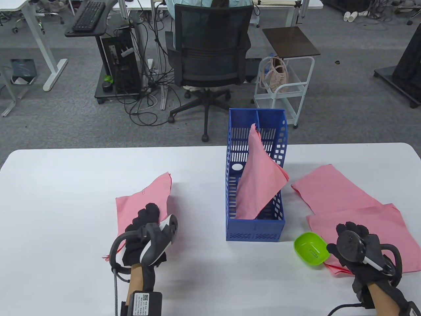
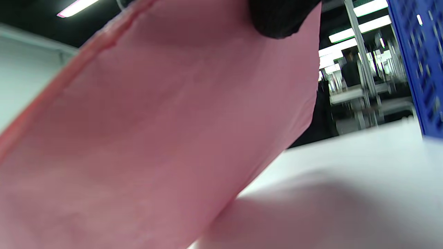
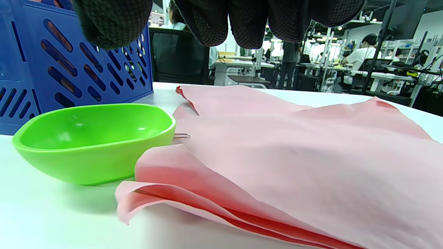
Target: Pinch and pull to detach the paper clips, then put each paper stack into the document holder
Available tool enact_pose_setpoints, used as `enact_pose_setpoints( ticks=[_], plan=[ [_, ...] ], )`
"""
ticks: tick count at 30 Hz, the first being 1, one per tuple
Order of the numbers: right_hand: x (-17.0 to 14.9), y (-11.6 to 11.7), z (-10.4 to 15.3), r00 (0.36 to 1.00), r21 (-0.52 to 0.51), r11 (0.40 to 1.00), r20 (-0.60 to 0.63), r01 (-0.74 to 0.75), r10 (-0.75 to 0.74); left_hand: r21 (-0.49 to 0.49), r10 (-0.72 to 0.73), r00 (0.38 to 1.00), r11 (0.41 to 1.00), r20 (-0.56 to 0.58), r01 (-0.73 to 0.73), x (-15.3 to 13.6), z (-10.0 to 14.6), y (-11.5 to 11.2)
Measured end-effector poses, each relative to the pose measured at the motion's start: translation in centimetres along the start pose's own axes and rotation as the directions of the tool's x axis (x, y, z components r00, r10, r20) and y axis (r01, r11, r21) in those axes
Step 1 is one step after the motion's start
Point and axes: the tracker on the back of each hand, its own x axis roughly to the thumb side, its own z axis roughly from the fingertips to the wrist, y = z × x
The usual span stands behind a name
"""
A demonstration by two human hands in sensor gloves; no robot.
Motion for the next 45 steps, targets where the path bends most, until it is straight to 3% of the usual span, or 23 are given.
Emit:
enact_pose_setpoints(
  ticks=[4, 9, 15, 20, 24, 28, 30, 33, 35, 38, 40, 45],
  plan=[
    [-0.1, 0.0, 0.0, 1.000, -0.005, 1.000, 0.002, 0.005, -0.005, 0.089, 0.214, 0.976, 0.974, -0.052, -0.208, -2.2, 0.2, 1.6],
    [-0.1, 0.1, -0.1, 1.000, -0.009, 1.000, 0.006, 0.005, -0.005, 0.202, 0.433, 0.901, 0.885, -0.020, -0.421, -4.6, 1.0, 3.6],
    [0.0, -0.3, 0.1, 0.999, -0.072, 0.997, 0.033, 0.037, -0.035, 0.304, 0.691, 0.704, 0.643, 0.165, -0.703, -6.8, 2.8, 5.9],
    [0.5, -2.0, 0.8, 0.993, -0.202, 0.976, 0.100, 0.078, -0.059, 0.255, 0.787, 0.528, 0.465, 0.320, -0.848, -7.2, 4.0, 7.3],
    [1.2, -4.5, 1.7, 0.978, -0.330, 0.930, 0.181, 0.163, -0.107, 0.184, 0.803, 0.442, 0.402, 0.399, -0.897, -6.8, 4.5, 8.0],
    [2.3, -7.6, 3.0, 0.939, -0.447, 0.844, 0.296, 0.297, -0.174, 0.086, 0.811, 0.358, 0.361, 0.463, -0.928, -5.8, 4.8, 8.5],
    [2.8, -9.1, 3.7, 0.900, -0.500, 0.769, 0.376, 0.399, -0.222, 0.019, 0.813, 0.314, 0.350, 0.491, -0.936, -5.0, 4.8, 8.7],
    [3.7, -10.9, 4.7, 0.801, -0.558, 0.593, 0.521, 0.581, -0.295, -0.111, 0.814, 0.255, 0.361, 0.521, -0.926, -3.8, 4.7, 8.8],
    [4.3, -11.6, 5.2, 0.707, -0.536, 0.474, 0.620, 0.699, -0.341, -0.175, 0.820, 0.217, 0.356, 0.529, -0.918, -3.0, 4.6, 8.7],
    [5.0, -11.6, 5.4, 0.576, -0.453, 0.363, 0.709, 0.814, -0.408, -0.263, 0.830, 0.154, 0.338, 0.537, -0.904, -1.9, 4.6, 8.6],
    [5.4, -11.3, 5.2, 0.512, -0.384, 0.349, 0.733, 0.855, -0.448, -0.305, 0.836, 0.121, 0.325, 0.535, -0.895, -1.4, 4.5, 8.5],
    [5.4, -10.7, 4.7, 0.428, -0.254, 0.372, 0.734, 0.893, -0.527, -0.374, 0.846, 0.074, 0.310, 0.527, -0.874, -0.5, 4.3, 8.1]
  ],
)
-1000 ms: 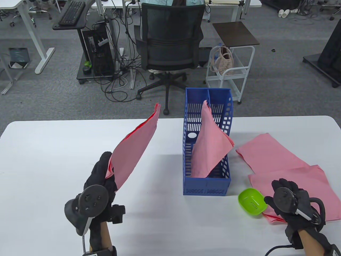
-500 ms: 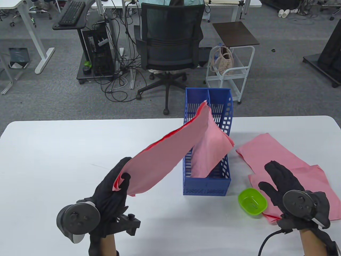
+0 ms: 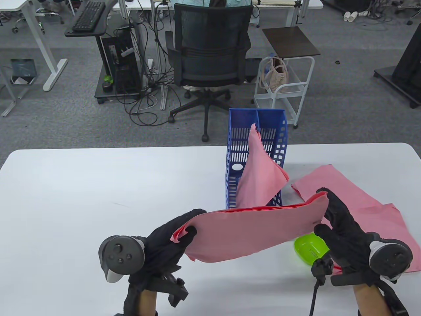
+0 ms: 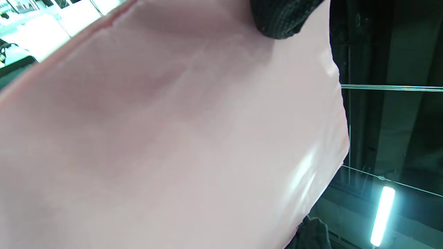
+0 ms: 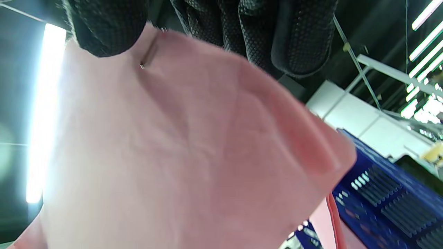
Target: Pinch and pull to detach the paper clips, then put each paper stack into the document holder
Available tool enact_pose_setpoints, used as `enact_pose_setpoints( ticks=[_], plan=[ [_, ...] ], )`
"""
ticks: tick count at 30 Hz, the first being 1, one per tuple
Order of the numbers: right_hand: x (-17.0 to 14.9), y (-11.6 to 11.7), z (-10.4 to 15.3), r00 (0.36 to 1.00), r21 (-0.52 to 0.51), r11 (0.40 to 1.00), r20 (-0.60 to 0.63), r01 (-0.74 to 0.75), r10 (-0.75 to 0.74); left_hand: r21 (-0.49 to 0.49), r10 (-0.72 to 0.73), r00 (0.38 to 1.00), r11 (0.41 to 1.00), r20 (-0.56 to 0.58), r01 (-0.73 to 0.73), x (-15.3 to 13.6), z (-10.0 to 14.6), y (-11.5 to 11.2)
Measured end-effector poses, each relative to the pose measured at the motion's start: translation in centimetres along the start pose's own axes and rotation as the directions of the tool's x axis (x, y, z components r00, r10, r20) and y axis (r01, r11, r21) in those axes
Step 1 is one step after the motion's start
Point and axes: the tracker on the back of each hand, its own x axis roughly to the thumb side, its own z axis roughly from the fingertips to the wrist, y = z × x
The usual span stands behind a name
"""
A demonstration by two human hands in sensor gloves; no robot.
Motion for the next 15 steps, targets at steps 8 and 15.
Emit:
enact_pose_setpoints(
  ticks=[8, 15],
  plan=[
    [0.4, 0.5, 0.0, 0.997, 0.027, 0.997, 0.029, 0.075, -0.076, -0.009, -0.012, 0.999, 1.000, -0.036, 0.012, -0.7, -0.3, -0.6],
    [1.1, 0.4, 0.2, 0.998, 0.029, 0.999, 0.059, -0.039, 0.037, 0.122, -0.219, 0.963, 0.963, -0.156, 0.238, -1.2, 0.6, 0.9]
  ],
)
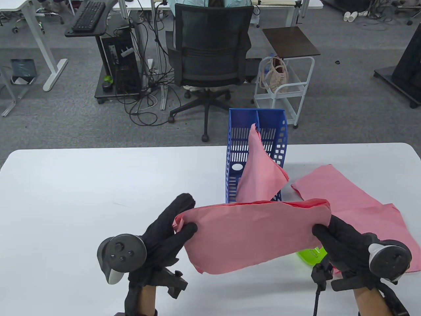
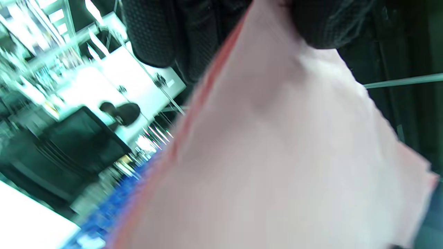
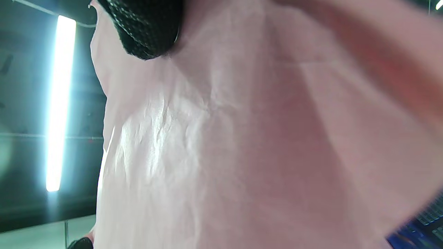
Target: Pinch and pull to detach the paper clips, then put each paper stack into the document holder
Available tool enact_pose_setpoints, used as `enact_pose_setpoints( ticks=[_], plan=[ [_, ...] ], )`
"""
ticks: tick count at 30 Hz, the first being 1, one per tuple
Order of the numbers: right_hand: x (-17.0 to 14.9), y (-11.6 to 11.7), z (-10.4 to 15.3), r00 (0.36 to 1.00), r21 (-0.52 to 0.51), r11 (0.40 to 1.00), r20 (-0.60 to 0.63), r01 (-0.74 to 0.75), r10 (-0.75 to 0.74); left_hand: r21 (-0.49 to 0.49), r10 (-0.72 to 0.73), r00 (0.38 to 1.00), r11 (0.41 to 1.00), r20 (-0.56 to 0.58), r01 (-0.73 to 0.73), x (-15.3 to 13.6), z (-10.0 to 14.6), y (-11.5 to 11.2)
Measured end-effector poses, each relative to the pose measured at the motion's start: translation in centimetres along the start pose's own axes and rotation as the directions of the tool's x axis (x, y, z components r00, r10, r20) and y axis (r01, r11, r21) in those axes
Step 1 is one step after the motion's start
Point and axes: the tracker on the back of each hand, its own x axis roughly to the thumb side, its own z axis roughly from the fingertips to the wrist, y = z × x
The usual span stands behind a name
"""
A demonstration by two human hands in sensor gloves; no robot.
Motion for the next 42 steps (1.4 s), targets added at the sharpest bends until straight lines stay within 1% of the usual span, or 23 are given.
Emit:
enact_pose_setpoints(
  ticks=[2, 4, 5, 7, 8, 9, 10, 11, 13, 14, 15, 17, 19, 22, 26, 29, 34, 39, 41, 42],
  plan=[
    [0.2, 0.4, 0.0, 0.998, 0.033, 0.997, 0.013, -0.066, 0.066, 0.025, -0.113, 0.993, 0.993, -0.022, 0.114, 0.2, 0.2, 0.3],
    [0.7, 1.3, 0.0, 0.991, 0.097, 0.986, 0.038, -0.134, 0.131, 0.003, -0.200, 0.980, 0.980, -0.012, 0.200, 0.7, 0.2, 0.1],
    [0.9, 1.7, 0.0, 0.988, 0.121, 0.981, 0.049, -0.154, 0.149, -0.027, -0.216, 0.976, 0.976, 0.002, 0.216, 1.0, 0.1, -0.2],
    [1.5, 2.9, 0.2, 0.978, 0.182, 0.962, 0.082, -0.203, 0.191, -0.126, -0.229, 0.972, 0.964, 0.050, 0.234, 1.7, -0.1, -1.3],
    [1.8, 3.5, 0.3, 0.973, 0.208, 0.951, 0.100, -0.227, 0.210, -0.197, -0.229, 0.970, 0.950, 0.084, 0.242, 2.1, -0.3, -2.1],
    [2.0, 4.0, 0.4, 0.968, 0.226, 0.944, 0.113, -0.243, 0.222, -0.245, -0.231, 0.966, 0.936, 0.120, 0.254, 2.4, -0.3, -2.7],
    [2.3, 4.5, 0.5, 0.963, 0.247, 0.933, 0.133, -0.261, 0.235, -0.307, -0.236, 0.956, 0.910, 0.174, 0.281, 2.9, -0.5, -3.6],
    [2.4, 4.8, 0.6, 0.960, 0.258, 0.928, 0.144, -0.270, 0.240, -0.337, -0.246, 0.949, 0.892, 0.198, 0.301, 3.3, -0.5, -4.1],
    [2.8, 5.4, 0.8, 0.956, 0.272, 0.921, 0.169, -0.278, 0.238, -0.388, -0.314, 0.917, 0.835, 0.248, 0.391, 4.1, -0.5, -5.4],
    [3.0, 5.6, 0.9, 0.956, 0.277, 0.921, 0.180, -0.273, 0.230, -0.407, -0.366, 0.892, 0.797, 0.264, 0.447, 4.4, -0.5, -6.0],
    [3.1, 5.7, 1.0, 0.957, 0.282, 0.921, 0.190, -0.269, 0.221, -0.418, -0.397, 0.878, 0.773, 0.268, 0.477, 4.5, -0.5, -6.4],
    [3.4, 6.0, 1.2, 0.956, 0.282, 0.923, 0.212, -0.261, 0.205, -0.464, -0.464, 0.844, 0.706, 0.269, 0.535, 4.5, -0.6, -7.4],
    [3.6, 6.2, 1.3, 0.949, 0.270, 0.924, 0.234, -0.270, 0.209, -0.499, -0.458, 0.846, 0.685, 0.272, 0.531, 4.4, -0.7, -8.0],
    [3.7, 6.2, 1.3, 0.939, 0.259, 0.917, 0.245, -0.302, 0.240, -0.546, -0.406, 0.872, 0.681, 0.274, 0.489, 4.2, -1.0, -8.7],
    [3.4, 5.9, 1.2, 0.942, 0.278, 0.913, 0.238, -0.298, 0.235, -0.523, -0.395, 0.876, 0.703, 0.277, 0.483, 4.3, -1.0, -8.4],
    [3.3, 5.7, 1.0, 0.934, 0.296, 0.898, 0.246, -0.327, 0.259, -0.516, -0.402, 0.874, 0.706, 0.273, 0.486, 4.3, -1.0, -8.2],
    [3.1, 5.1, 0.8, 0.924, 0.296, 0.884, 0.237, -0.363, 0.301, -0.513, -0.415, 0.871, 0.704, 0.264, 0.491, 4.2, -1.1, -8.0],
    [2.2, 4.3, 0.5, 0.933, 0.271, 0.896, 0.174, -0.352, 0.315, -0.493, -0.446, 0.861, 0.708, 0.244, 0.507, 4.0, -1.1, -7.6],
    [1.5, 3.8, 0.4, 0.926, 0.260, 0.889, 0.133, -0.376, 0.353, -0.476, -0.482, 0.846, 0.703, 0.229, 0.529, 3.8, -1.2, -7.2],
    [0.8, 3.6, 0.3, 0.919, 0.261, 0.882, 0.103, -0.393, 0.380, -0.465, -0.489, 0.846, 0.710, 0.214, 0.529, 3.7, -1.2, -6.8]
  ],
)
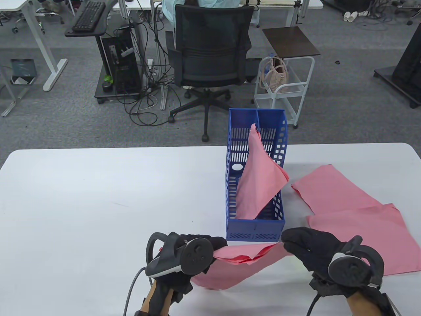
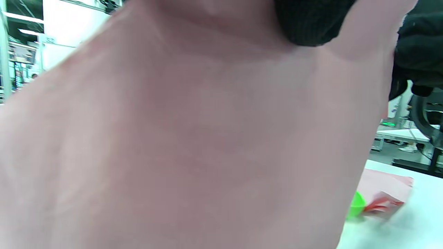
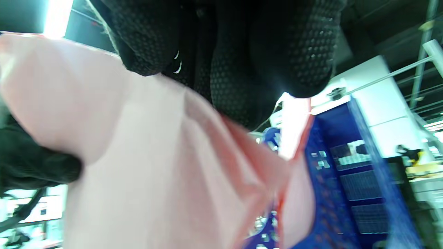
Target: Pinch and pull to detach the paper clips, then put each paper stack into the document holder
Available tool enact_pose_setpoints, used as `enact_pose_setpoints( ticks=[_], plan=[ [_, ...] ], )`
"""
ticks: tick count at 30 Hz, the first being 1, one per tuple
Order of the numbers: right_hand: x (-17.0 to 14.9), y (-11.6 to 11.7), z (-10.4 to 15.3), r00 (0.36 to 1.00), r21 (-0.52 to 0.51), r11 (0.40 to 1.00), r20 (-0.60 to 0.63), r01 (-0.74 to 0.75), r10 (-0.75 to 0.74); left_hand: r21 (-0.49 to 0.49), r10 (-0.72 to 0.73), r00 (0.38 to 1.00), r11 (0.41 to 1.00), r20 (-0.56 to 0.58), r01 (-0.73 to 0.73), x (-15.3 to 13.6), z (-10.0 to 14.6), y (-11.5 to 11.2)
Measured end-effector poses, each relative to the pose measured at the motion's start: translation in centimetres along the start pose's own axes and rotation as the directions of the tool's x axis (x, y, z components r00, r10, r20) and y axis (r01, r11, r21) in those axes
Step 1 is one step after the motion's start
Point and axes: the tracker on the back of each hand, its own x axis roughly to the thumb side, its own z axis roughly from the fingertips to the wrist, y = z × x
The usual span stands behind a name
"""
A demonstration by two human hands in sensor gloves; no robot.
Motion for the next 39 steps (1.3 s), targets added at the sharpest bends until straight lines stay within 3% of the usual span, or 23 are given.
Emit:
enact_pose_setpoints(
  ticks=[4, 8, 13, 17, 25, 31, 39],
  plan=[
    [-2.8, 1.0, -0.1, 0.985, 0.086, 0.992, -0.138, -0.091, 0.102, 0.054, 0.037, 0.998, 0.998, -0.041, -0.034, -1.1, 0.7, 0.8],
    [-6.8, 3.8, 0.2, 0.936, 0.244, 0.961, -0.290, -0.130, 0.201, 0.122, 0.057, 0.995, 0.991, -0.081, -0.047, -2.0, 1.7, 1.7],
    [-10.2, 6.5, 1.3, 0.871, 0.428, 0.895, -0.383, -0.127, 0.307, 0.162, 0.075, 0.992, 0.985, -0.103, -0.058, -2.6, 2.4, 2.3],
    [-11.1, 7.0, 1.7, 0.841, 0.523, 0.848, -0.419, -0.084, 0.341, 0.169, 0.078, 0.991, 0.984, -0.107, -0.059, -2.6, 2.6, 2.4],
    [-11.4, 5.6, 2.4, 0.812, 0.576, 0.811, -0.424, -0.101, 0.402, 0.172, 0.082, 0.989, 0.983, -0.125, -0.059, -1.9, 2.6, 3.5],
    [-12.3, 3.8, 4.0, 0.793, 0.526, 0.845, -0.475, -0.091, 0.381, 0.164, 0.040, 0.966, 0.986, -0.254, 0.002, -0.3, 1.5, 7.2],
    [-11.8, 2.6, 4.1, 0.812, 0.459, 0.882, -0.470, -0.110, 0.346, 0.265, -0.020, 0.917, 0.955, -0.398, 0.136, 3.2, -3.2, 10.8]
  ],
)
